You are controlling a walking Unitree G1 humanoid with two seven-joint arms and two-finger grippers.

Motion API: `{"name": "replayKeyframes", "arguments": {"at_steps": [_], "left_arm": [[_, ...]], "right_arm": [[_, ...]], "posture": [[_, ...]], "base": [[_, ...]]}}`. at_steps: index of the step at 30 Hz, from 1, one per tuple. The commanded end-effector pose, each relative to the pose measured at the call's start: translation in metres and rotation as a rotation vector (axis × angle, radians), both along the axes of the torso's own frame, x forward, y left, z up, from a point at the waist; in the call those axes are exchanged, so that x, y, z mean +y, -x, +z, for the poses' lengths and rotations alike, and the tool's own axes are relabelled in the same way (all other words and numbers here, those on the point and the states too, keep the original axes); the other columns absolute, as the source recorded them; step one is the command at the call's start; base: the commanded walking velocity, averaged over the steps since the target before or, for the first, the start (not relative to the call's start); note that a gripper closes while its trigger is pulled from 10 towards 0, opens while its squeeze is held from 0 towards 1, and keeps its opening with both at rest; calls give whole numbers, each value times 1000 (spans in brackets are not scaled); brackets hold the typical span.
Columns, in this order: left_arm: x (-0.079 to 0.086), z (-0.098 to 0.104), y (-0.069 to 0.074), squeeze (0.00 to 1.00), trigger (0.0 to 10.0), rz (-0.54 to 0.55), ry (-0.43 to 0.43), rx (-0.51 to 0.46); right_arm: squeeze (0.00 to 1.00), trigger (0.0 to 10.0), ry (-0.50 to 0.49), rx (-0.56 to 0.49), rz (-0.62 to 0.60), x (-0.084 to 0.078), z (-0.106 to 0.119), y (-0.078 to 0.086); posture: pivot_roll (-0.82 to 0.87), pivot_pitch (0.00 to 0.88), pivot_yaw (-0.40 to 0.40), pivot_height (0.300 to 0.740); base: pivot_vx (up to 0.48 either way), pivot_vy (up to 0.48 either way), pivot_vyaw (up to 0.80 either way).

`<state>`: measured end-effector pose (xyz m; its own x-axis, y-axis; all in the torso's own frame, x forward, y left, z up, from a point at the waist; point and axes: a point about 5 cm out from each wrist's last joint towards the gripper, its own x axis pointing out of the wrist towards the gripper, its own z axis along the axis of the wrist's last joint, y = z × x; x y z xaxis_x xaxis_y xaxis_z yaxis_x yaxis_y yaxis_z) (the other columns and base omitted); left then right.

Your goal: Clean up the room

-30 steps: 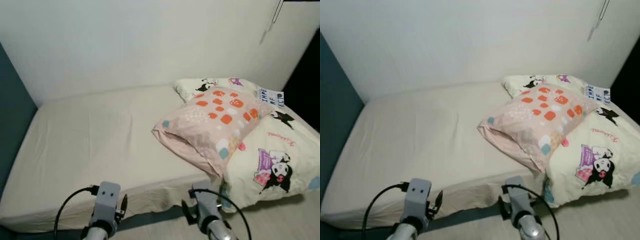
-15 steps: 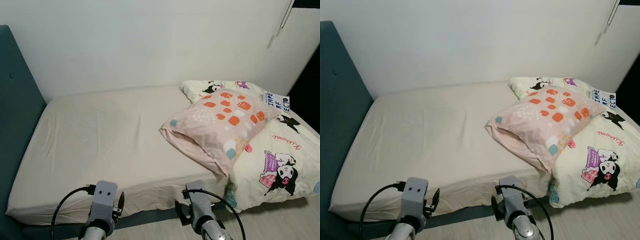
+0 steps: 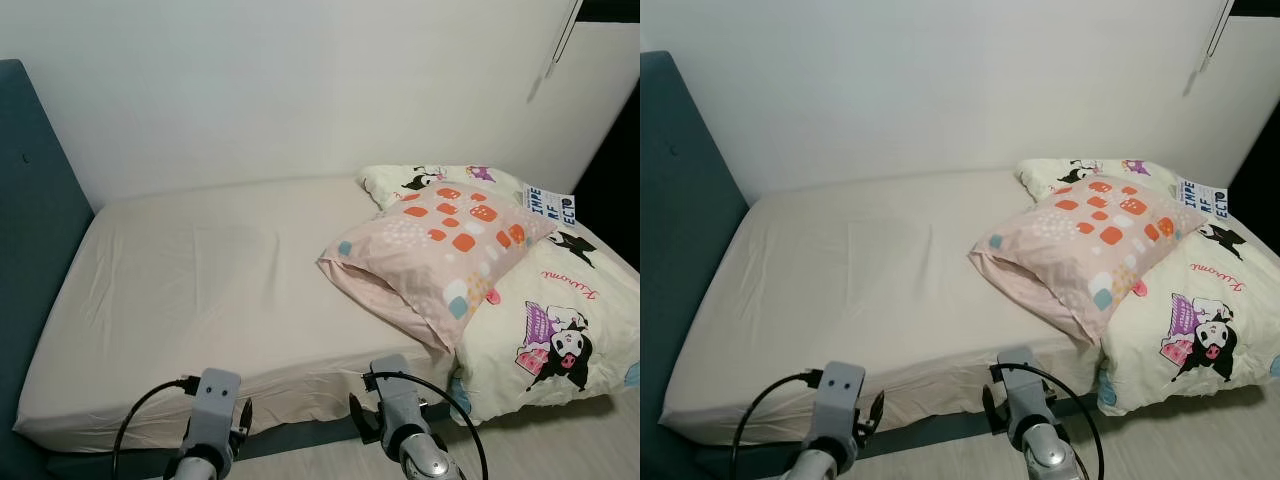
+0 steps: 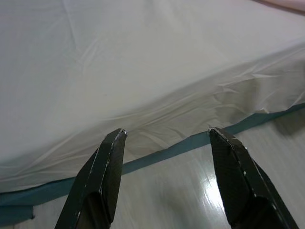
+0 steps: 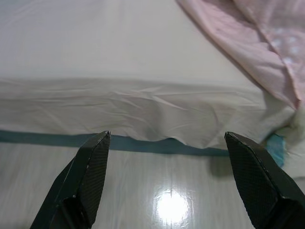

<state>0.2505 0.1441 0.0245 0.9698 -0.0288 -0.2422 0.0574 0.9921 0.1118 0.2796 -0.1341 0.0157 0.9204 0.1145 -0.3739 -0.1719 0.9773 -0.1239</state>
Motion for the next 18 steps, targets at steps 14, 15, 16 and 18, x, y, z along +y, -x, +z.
{"name": "replayKeyframes", "arguments": {"at_steps": [14,15,16,18], "left_arm": [[10,-3,-8,0,10000,13,-26,-1],[10,-3,-8,0,10000,13,-26,-1],[10,-4,-7,0,10000,2,-21,7],[9,-19,-4,0,10000,-33,-28,91]], "right_arm": [[0,10000,18,-4,-25,0,-5,-1],[0,10000,18,-4,-25,0,-5,-1],[0,10000,22,12,-34,0,-9,1],[0,10000,75,68,-48,-5,-20,5]], "posture": [[-17,84,-3,740],[-17,84,-3,740],[-14,90,-5,740],[-7,85,-7,740]], "base": [[0,0,0],[0,0,0],[0,0,0],[0,0,0]]}}
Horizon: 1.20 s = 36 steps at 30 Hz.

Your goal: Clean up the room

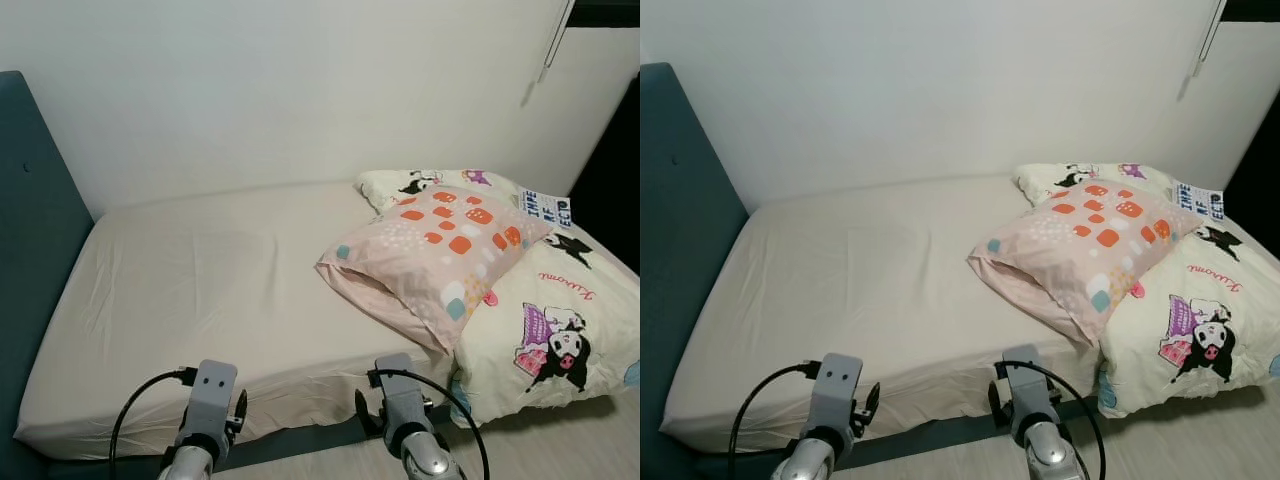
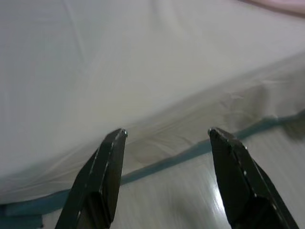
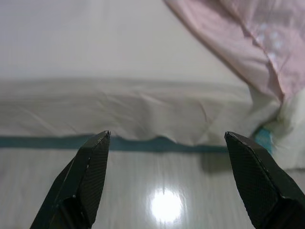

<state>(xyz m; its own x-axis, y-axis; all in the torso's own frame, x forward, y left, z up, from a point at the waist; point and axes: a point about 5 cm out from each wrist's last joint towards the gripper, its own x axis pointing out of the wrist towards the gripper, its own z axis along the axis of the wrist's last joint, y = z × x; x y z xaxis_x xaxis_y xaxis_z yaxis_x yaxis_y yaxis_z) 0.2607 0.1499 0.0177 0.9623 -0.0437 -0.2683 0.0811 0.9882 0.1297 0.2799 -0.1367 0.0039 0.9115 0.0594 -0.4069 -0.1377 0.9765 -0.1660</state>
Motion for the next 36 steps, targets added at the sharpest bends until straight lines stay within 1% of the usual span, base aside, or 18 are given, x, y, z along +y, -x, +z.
{"name": "replayKeyframes", "arguments": {"at_steps": [1,2,3,6,7,8,10,11,12,13,15,16,20,21,29,31,36], "left_arm": [[5,-24,10,0,10000,-26,-34,128],[7,-35,15,0,10000,-35,-54,191],[9,-43,19,0,10000,-42,-71,231],[9,-43,19,0,10000,-42,-71,231],[12,-54,28,0,10000,-58,-82,293],[12,-54,28,0,10000,-58,-82,293],[11,-60,34,0,10000,-76,-71,325],[9,-63,37,0,10000,-93,-64,341],[9,-63,37,0,10000,-93,-64,341],[8,-67,42,0,10000,-103,-50,363],[8,-68,43,0,10000,-97,-43,371],[9,-71,44,0,10000,-85,-38,387],[9,-73,44,0,10000,-80,-45,395],[9,-73,45,0,10000,-70,-41,380],[10,-73,47,0,10000,-50,-21,357],[11,-74,48,0,10000,-51,-28,365],[13,-75,49,0,10000,-42,-35,373]], "right_arm": [[0,10000,70,76,-33,-7,-16,9],[0,10000,111,108,-59,-12,-22,13],[0,10000,130,138,-83,-16,-28,16],[0,10000,130,138,-83,-16,-28,16],[0,10000,134,224,-143,-24,-41,27],[0,10000,134,224,-143,-24,-41,27],[0,10000,153,278,-160,-28,-49,36],[0,10000,152,300,-168,-29,-52,39],[0,10000,152,300,-168,-29,-52,39],[0,10000,140,330,-184,-31,-57,44],[0,10000,133,341,-191,-31,-58,46],[0,10000,139,344,-186,-31,-59,48],[0,10000,157,333,-180,-31,-60,49],[0,10000,143,308,-172,-29,-60,49],[0,10000,109,270,-166,-26,-60,51],[0,10000,76,280,-147,-23,-61,53],[0,10000,48,299,-128,-21,-63,56]], "posture": [[-6,80,-9,740],[-7,80,-10,740],[-6,78,-11,740],[-6,78,-11,740],[-11,71,2,740],[-11,71,2,740],[-8,71,5,740],[-7,70,6,740],[-7,70,6,740],[-10,68,5,740],[-10,68,5,740],[-9,64,3,740],[-7,63,0,740],[-7,57,-2,740],[-5,38,-1,740],[-4,30,2,740],[-5,30,5,740]], "base": [[0,0,0],[0,0,0],[0,0,0],[0,0,0],[0,0,0],[0,0,0],[0,0,0],[0,0,0],[0,0,0],[0,0,0],[0,0,0],[0,0,0],[0,0,0],[0,0,0],[0,0,0],[0,0,0],[0,0,0]]}}
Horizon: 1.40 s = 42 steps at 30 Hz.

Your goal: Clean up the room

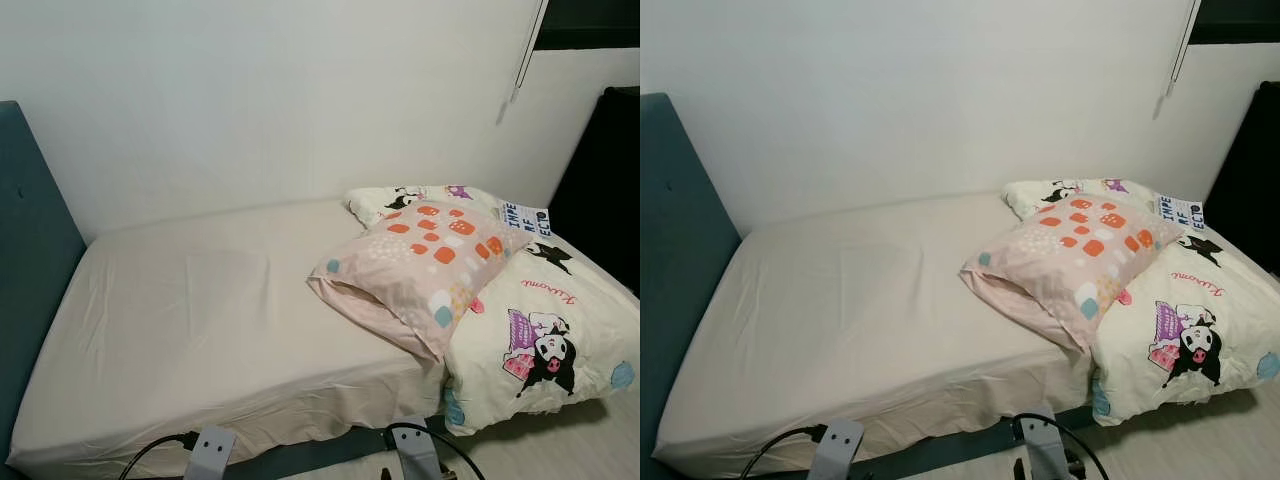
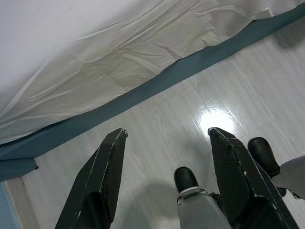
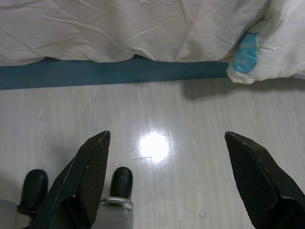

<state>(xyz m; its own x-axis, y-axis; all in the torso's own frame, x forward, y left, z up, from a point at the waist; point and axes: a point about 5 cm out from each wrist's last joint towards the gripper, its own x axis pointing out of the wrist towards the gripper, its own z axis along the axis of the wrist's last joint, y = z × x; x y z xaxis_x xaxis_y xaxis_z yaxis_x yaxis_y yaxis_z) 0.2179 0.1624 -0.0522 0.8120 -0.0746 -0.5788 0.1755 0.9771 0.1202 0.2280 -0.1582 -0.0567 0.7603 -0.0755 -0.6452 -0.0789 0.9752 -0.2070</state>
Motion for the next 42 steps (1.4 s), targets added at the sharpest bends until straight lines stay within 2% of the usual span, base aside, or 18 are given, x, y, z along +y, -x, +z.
{"name": "replayKeyframes", "arguments": {"at_steps": [1,6,14,21,26,31,34,36,37,42], "left_arm": [[1,-5,7,0,10000,11,-2,28],[1,-5,7,0,10000,12,-5,20],[-1,-5,8,0,10000,-4,4,5],[1,-2,7,0,10000,-3,6,-39],[2,2,6,0,10000,9,20,-80],[1,6,4,0,10000,-2,38,-119],[-1,14,-4,0,10000,10,63,-170],[-1,14,-4,0,10000,10,63,-170],[-7,19,-12,0,10000,12,80,-191],[-23,23,-25,0,10000,-39,76,-185]], "right_arm": [[0,10000,-28,12,-20,0,-3,5],[0,10000,-26,12,-16,-1,-4,6],[0,10000,-76,13,-32,-1,-5,8],[0,10000,-33,-6,18,1,-4,8],[0,10000,-16,-39,30,1,-2,8],[0,10000,-56,-99,-10,-2,3,3],[0,10000,-89,-176,-17,-3,13,-5],[0,10000,-89,-176,-17,-3,13,-5],[0,10000,-82,-214,10,0,18,-9],[0,10000,-76,-256,55,5,23,-12]], "posture": [[-5,25,4,740],[-6,24,3,740],[-11,13,12,740],[-11,9,11,740],[-14,5,13,740],[-15,14,15,740],[-17,28,23,740],[-17,28,23,740],[-33,62,18,740],[-43,72,10,740]], "base": [[0,0,0],[0,0,0],[0,0,0],[0,0,0],[0,0,0],[0,0,0],[0,0,0],[0,0,0],[0,0,0],[0,0,0]]}}
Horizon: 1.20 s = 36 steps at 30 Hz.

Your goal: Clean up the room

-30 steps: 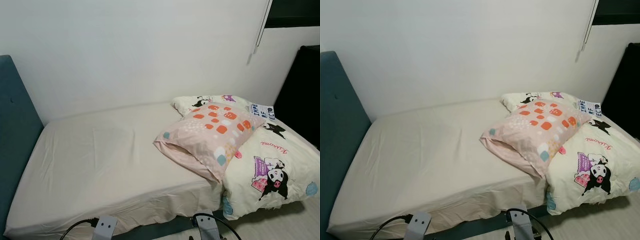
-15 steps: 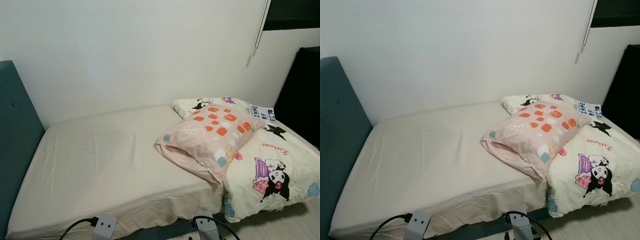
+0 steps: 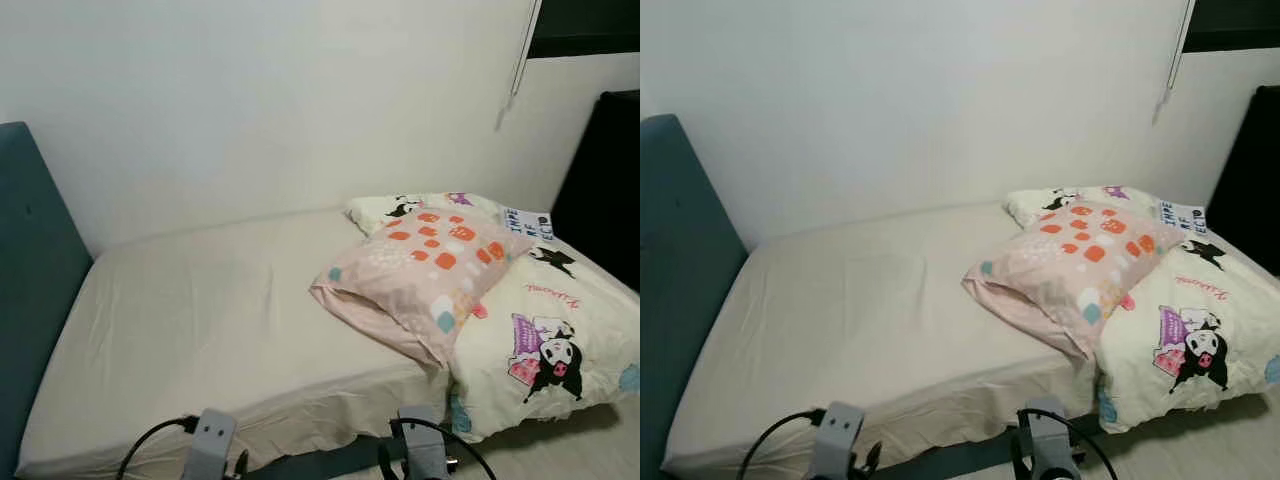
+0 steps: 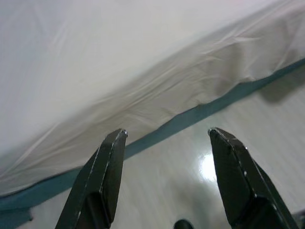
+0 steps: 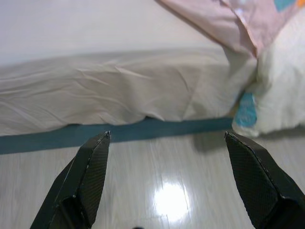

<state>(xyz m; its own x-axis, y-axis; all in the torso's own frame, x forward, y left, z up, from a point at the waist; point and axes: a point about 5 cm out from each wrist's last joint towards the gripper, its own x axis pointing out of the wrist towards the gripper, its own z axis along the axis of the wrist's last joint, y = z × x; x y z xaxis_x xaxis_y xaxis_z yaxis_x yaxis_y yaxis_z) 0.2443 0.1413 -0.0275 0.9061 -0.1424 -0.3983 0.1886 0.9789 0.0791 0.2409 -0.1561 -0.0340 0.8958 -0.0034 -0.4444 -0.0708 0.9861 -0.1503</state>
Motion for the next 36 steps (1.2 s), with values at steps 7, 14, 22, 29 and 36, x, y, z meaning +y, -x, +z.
{"name": "replayKeyframes", "arguments": {"at_steps": [7,14,22,29,36], "left_arm": [[-18,10,-17,0,10000,-40,4,-20],[-12,14,-18,0,10000,-24,15,-45],[2,19,-22,0,10000,65,-14,-81],[17,19,-17,0,10000,164,-12,-103],[20,24,-16,0,10000,166,-28,-138]], "right_arm": [[0,10000,2,-30,8,1,3,1],[0,10000,-16,-64,-1,-2,8,1],[0,10000,-21,-85,6,-2,13,-4],[0,10000,-35,-92,8,-1,16,-7],[0,10000,-33,-105,9,0,19,-9]], "posture": [[-45,88,19,740],[-40,94,9,740],[-43,97,-3,740],[-37,107,-12,740],[-43,123,-5,740]], "base": [[0,0,0],[0,0,0],[0,0,0],[0,0,0],[0,0,0]]}}
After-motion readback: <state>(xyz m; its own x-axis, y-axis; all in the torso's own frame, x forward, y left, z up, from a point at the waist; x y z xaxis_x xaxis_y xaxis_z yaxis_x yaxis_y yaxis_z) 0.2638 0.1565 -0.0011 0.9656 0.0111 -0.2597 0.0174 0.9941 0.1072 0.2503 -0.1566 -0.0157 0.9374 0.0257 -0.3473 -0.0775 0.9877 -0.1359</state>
